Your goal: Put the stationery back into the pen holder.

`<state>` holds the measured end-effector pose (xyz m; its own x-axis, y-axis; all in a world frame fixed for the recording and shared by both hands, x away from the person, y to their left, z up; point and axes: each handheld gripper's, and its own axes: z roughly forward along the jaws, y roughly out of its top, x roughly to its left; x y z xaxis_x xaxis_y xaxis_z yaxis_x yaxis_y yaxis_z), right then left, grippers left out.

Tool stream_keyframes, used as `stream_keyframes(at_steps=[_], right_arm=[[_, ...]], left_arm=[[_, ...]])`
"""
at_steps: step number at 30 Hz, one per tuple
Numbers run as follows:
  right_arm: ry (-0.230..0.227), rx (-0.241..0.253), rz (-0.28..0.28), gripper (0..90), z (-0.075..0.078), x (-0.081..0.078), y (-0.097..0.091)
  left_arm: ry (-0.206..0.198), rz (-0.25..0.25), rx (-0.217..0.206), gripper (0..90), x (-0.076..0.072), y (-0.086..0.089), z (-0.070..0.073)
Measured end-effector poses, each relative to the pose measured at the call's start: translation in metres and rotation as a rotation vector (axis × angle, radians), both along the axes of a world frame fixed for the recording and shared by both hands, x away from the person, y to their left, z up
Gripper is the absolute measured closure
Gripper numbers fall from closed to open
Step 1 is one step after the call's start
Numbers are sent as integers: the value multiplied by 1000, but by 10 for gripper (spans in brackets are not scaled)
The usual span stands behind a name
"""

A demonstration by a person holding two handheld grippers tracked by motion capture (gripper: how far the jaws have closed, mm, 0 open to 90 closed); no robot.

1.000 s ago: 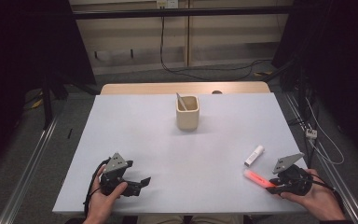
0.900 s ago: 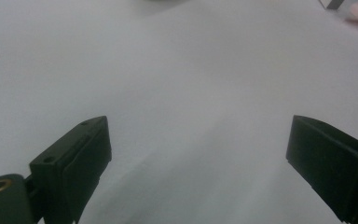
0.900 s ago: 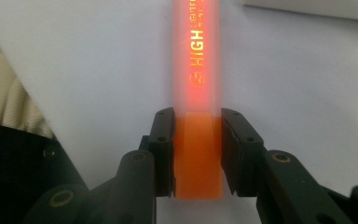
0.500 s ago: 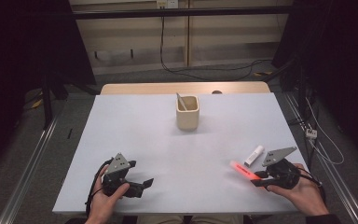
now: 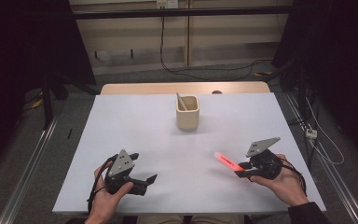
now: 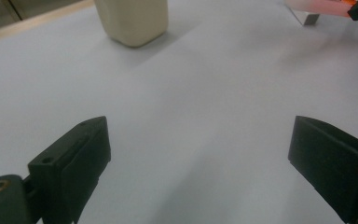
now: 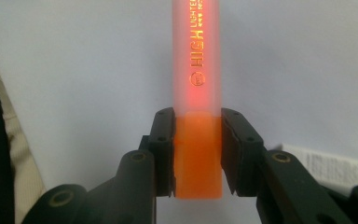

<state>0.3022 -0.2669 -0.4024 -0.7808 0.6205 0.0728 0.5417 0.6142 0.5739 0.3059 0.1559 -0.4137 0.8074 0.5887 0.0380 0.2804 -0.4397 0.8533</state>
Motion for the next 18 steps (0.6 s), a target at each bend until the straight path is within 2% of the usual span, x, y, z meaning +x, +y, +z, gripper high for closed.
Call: stream_keyframes(at_steps=[3,4,6,7,9,12,13,18], right_arm=[[-6,2,23,676,3,6,11],[-5,2,25,676,3,8,14],[-6,13,32,675,4,13,20],[-5,16,27,676,4,15,23],[-1,16,40,675,4,18,29],[-2,19,58,675,5,21,39],[1,18,60,675,5,22,41],[6,32,66,675,5,32,49]], left_arm=[[-3,-14,-26,51,-4,-12,9],[-8,-34,-9,51,-5,-16,13],[-28,-44,-10,52,-5,-21,16],[-22,-49,-25,53,-4,-23,16],[-42,-47,-16,59,-1,-27,16],[-44,-53,-11,59,5,-31,15],[-36,-53,-23,63,6,-34,16],[-93,-119,34,64,5,-52,28]])
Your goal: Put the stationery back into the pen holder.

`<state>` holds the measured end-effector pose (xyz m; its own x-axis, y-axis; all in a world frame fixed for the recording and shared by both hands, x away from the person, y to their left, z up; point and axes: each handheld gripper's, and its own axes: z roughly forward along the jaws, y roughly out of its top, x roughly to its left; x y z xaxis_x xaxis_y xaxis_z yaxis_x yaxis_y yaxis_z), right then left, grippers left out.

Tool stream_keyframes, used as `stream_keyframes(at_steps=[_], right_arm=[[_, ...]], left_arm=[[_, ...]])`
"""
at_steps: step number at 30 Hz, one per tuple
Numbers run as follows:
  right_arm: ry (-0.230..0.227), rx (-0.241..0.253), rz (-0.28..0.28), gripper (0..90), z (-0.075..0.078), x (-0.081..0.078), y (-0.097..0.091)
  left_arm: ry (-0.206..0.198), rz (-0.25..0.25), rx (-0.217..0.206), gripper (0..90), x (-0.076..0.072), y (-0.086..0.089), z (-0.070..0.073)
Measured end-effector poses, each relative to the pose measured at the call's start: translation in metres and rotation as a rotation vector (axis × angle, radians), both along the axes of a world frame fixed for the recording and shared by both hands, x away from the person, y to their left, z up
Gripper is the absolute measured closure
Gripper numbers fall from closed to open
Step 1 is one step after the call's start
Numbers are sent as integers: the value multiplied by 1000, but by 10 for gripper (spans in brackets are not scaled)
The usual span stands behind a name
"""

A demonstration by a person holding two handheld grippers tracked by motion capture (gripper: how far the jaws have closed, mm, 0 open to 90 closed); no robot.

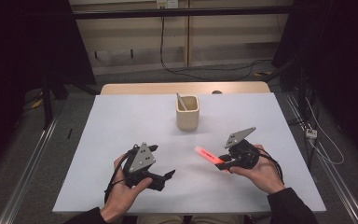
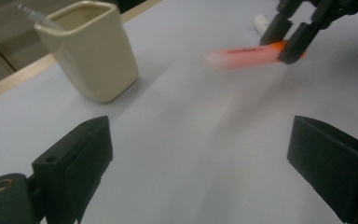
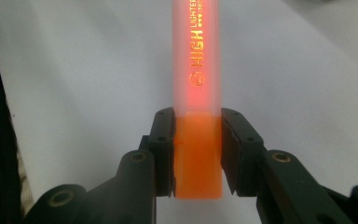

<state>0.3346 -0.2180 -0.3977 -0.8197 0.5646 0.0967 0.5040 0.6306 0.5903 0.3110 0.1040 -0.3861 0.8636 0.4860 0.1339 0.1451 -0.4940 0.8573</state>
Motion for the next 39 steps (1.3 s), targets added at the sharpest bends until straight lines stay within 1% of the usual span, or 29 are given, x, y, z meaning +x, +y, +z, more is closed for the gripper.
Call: stream_keyframes(at_steps=[3,5,6,7,9,11,12,14,15,17,19,20,21,22,23,24,25,26,28,29,30,31,33,34,35,36,37,38,39], right_arm=[[0,3,8,676,0,4,4],[0,0,14,675,1,5,7],[2,2,14,675,2,5,9],[4,8,14,675,2,6,10],[17,33,30,675,3,5,14],[25,25,43,675,3,5,20],[26,17,49,676,2,5,22],[35,18,53,675,1,7,25],[35,18,53,675,1,7,26],[36,18,63,675,1,9,31],[37,18,73,675,2,10,35],[35,16,79,675,3,10,38],[34,14,85,675,3,11,41],[34,10,91,675,3,11,43],[32,9,100,675,4,12,46],[32,6,103,676,4,12,49],[31,2,110,675,4,13,50],[36,0,111,675,4,13,53],[39,-5,122,675,4,16,58],[42,-7,126,675,4,17,60],[46,-7,128,675,4,18,62],[48,-10,128,675,4,18,64],[55,-16,138,675,4,20,69],[53,-16,146,676,4,21,71],[56,-15,149,675,4,21,73],[56,-14,157,675,4,21,76],[60,-14,159,675,3,21,79],[59,-14,163,675,3,21,81],[64,-16,166,675,3,21,83]], left_arm=[[-20,-29,8,59,3,-7,3],[-33,-45,47,55,5,-12,0],[-43,-51,57,53,6,-13,-1],[-51,-62,77,53,7,-15,-5],[-49,-75,99,54,8,-16,-8],[-92,-77,134,56,8,-18,-9],[-101,-80,139,56,8,-19,-10],[-112,-84,165,57,8,-21,-11],[-144,-84,189,63,7,-22,-12],[-190,-80,234,83,4,-25,-14],[-215,-81,266,100,2,-26,-17],[-226,-90,278,99,2,-26,-18],[-218,-85,274,99,2,-25,-19],[-228,-86,273,98,2,-24,-20],[-237,-84,281,97,2,-23,-21],[-257,-81,287,93,2,-23,-21],[-280,-80,304,87,2,-22,-23],[-285,-78,311,86,2,-22,-24],[-310,-78,320,86,1,-22,-29],[-311,-81,331,90,1,-22,-31],[-329,-86,338,100,1,-22,-31],[-331,-91,338,111,0,-22,-33],[-368,-105,375,117,-1,-21,-33],[-376,-107,377,120,-1,-21,-34],[-384,-106,392,122,-1,-21,-34],[-385,-95,393,134,-3,-21,-36],[-408,-103,416,161,-2,-21,-36],[-419,-112,459,171,-3,-21,-36],[-431,-113,460,170,-3,-22,-38]])
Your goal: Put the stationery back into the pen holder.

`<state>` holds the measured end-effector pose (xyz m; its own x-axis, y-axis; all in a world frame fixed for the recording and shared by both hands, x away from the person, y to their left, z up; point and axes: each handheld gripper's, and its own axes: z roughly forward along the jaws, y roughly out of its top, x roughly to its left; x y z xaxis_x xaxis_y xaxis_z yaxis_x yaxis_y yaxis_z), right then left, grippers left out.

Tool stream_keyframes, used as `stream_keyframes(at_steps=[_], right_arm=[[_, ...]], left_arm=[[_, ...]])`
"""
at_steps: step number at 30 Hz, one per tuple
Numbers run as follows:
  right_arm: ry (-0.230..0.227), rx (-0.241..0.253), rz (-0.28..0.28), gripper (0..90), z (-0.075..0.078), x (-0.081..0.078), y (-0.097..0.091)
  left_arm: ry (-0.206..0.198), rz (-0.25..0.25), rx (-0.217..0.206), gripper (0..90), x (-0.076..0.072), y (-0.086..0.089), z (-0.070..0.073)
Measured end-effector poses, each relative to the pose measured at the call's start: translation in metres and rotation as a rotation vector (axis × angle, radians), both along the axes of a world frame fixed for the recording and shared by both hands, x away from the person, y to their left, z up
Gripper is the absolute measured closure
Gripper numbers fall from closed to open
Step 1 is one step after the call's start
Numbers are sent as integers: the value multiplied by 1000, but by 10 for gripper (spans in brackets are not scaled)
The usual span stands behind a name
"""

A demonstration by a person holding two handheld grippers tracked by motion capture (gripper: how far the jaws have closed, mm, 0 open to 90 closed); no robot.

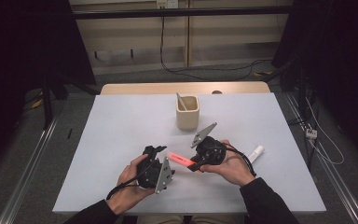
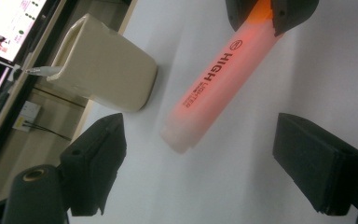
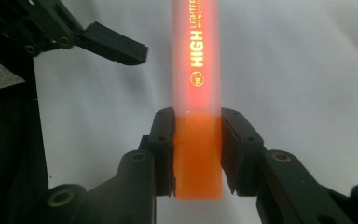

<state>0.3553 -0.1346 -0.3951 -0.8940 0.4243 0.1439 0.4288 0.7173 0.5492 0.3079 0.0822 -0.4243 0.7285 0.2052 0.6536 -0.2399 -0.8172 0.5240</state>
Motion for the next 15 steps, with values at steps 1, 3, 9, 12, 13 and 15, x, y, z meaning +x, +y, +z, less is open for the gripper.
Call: stream_keyframes(at_steps=[1,3,9,12,13,15], right_arm=[[2,0,6,675,0,0,3],[6,-3,16,675,0,1,8],[17,-7,30,675,0,4,19],[22,-5,33,675,-1,7,23],[26,0,34,675,-1,7,25],[28,-1,48,675,-2,7,28]], left_arm=[[-13,2,19,175,-1,0,-1],[-33,-2,47,198,-2,0,-3],[-163,-19,115,274,-7,-3,-8],[-180,-39,143,336,-9,-6,-12],[-189,-39,175,338,-9,-6,-12],[-208,-52,192,388,-10,-7,-15]])
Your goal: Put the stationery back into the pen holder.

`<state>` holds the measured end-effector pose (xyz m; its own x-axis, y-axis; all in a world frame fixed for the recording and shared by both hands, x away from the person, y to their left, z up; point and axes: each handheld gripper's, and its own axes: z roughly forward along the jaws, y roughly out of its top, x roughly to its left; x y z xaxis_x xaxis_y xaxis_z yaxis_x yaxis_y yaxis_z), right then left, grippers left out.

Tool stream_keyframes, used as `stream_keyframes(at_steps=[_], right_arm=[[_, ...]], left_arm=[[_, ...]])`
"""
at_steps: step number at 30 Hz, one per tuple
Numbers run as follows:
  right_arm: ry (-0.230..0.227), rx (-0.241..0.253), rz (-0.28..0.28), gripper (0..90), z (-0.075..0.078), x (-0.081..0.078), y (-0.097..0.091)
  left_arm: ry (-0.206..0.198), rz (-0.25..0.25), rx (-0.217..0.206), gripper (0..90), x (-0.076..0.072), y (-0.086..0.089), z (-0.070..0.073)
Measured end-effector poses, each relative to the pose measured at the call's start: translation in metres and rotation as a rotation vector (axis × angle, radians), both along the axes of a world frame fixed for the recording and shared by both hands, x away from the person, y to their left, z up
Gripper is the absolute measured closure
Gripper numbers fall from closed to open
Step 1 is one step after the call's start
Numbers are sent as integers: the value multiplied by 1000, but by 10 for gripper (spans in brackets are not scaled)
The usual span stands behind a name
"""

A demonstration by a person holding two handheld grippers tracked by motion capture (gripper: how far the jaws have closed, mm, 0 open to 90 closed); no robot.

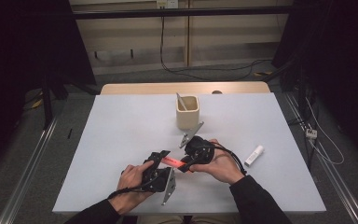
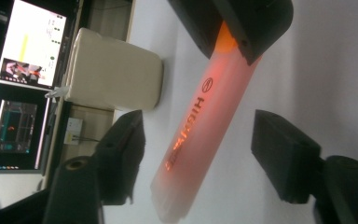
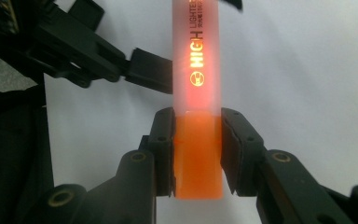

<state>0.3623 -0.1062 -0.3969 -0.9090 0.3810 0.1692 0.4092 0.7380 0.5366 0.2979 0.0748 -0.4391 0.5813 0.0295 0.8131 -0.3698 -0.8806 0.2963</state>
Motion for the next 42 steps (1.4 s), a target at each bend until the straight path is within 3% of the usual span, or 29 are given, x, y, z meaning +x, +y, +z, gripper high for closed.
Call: stream_keyframes(at_steps=[6,8,16,20,21,25,29,32,38,40,42], right_arm=[[6,10,5,675,-1,-1,3],[7,16,4,675,-2,0,3],[23,32,-13,675,-1,1,0],[24,66,-32,670,0,2,-5],[24,70,-34,669,0,2,-5],[3,94,-33,665,0,1,-9],[-25,108,-39,631,1,-1,-12],[-56,91,-55,598,0,-5,-15],[-102,133,-113,471,-3,-11,-29],[-118,157,-155,401,-3,-13,-35],[-133,180,-193,308,-4,-15,-41]], left_arm=[[2,6,29,542,1,1,0],[-7,-14,10,602,-1,0,-2],[-44,-36,53,702,-4,-4,-5],[9,-38,36,757,-1,-4,-6],[5,-38,31,763,-1,-4,-5],[46,-28,-46,772,1,-4,-6],[98,-6,-80,774,4,-2,-2],[156,14,-110,774,9,0,0],[262,71,-104,774,22,8,2],[314,88,-166,774,26,12,3],[374,107,-277,774,29,12,0]])
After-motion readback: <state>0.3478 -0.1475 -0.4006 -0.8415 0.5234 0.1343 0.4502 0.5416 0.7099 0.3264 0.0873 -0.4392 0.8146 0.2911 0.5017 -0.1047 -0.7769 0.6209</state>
